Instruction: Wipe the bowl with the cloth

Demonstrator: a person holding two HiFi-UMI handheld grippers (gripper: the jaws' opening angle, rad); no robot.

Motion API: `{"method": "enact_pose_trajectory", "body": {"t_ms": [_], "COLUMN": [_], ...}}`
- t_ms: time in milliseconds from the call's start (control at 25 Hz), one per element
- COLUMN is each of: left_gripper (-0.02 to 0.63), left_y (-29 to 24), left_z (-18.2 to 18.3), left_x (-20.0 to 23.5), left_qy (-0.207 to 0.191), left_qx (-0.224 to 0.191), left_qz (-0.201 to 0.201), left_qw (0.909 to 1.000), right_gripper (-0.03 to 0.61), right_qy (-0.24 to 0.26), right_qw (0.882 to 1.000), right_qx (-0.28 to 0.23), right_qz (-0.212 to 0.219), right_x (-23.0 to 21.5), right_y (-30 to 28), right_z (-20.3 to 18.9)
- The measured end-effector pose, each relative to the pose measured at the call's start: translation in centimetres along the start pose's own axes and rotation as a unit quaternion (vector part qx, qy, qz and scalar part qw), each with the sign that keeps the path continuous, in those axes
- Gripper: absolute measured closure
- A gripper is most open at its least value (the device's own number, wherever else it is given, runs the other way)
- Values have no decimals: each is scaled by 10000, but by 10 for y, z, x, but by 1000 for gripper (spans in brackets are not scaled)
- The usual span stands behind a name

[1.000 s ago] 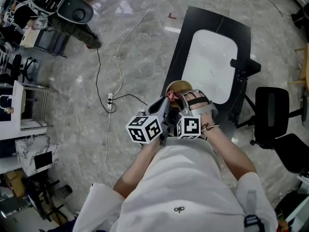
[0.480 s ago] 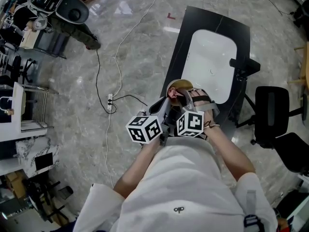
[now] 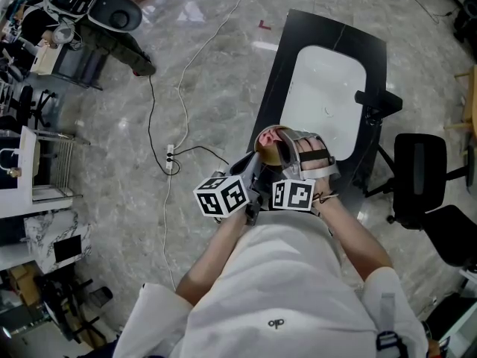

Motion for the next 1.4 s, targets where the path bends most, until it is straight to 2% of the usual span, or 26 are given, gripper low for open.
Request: {"method": "enact_pose_trajectory", "body": {"t_ms": [200,360,680,960,1160,1280,1400], "left_gripper": [598,600,600,600,600,600,598], "left_y": [1,-2,-5,-13,-16,-23,-32], "left_z": [0,0,-2,-8,-10,-16,-27], "left_x": [4,3,6,14,20,27,35], "left_qy": [119,117,79,126,138,166,362], "left_qx": [-16,-16,96,242,404,630,855], "left_qz": [65,84,185,326,402,482,522], "left_qw": [9999,9999,9998,9991,9983,9967,9943], "right_gripper": [551,551,551,551,551,551,551], "right_qy": [-136,-383,-1364,-2139,-2705,-2916,-3187], "right_qw": [9986,9967,9869,9698,9565,9522,9444], "right_qx": [-192,-335,-408,-516,-280,-12,334], "right_qz": [-468,-632,-764,-1050,-1052,-907,-732], "right_x": [-10,-14,-41,-75,-83,-73,-55], "right_y": [14,22,29,37,49,52,57], "right_z": [10,9,0,-21,-38,-54,-74]}}
Point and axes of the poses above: the fingertips, and each gripper's own axes: y backward along the fingers, x to its left, z out of its top, the point moved 5 cm from there along y, backward along the fingers, and after that the axes turned 3 degrees about -z, right-handed, at the moved point
